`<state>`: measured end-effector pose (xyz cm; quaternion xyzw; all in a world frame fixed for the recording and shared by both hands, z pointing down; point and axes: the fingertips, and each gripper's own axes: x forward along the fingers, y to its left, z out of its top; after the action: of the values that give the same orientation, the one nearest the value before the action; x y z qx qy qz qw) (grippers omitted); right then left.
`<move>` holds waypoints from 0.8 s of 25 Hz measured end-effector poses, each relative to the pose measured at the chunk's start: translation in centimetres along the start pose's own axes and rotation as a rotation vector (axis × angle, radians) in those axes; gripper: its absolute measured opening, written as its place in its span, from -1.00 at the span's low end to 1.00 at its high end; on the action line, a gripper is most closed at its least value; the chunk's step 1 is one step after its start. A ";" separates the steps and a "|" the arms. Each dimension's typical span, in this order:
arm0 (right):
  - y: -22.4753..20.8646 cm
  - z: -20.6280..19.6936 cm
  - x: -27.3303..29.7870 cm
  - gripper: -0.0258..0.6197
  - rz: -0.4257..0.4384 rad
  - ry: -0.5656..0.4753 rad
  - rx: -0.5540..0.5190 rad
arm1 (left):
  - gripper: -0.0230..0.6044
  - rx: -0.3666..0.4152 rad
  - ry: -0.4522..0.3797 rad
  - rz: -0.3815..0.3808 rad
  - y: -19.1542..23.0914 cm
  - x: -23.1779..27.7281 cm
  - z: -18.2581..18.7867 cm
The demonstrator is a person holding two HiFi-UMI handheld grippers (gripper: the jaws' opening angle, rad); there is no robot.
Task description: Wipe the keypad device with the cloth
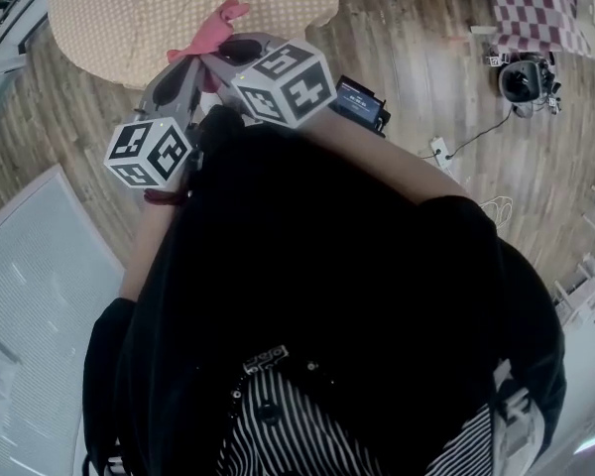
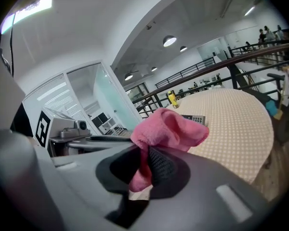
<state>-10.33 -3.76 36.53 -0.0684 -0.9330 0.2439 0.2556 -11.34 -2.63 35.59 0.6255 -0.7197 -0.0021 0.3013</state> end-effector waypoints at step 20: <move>-2.6 10.3 9.4 -0.78 -0.295 -0.140 0.022 | -0.92 0.118 0.038 -0.294 10.8 4.1 9.3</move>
<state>-23.71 -8.01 34.27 0.0895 -0.9457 0.2181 0.2237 -25.23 -7.47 33.83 0.7408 -0.6132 0.0081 0.2742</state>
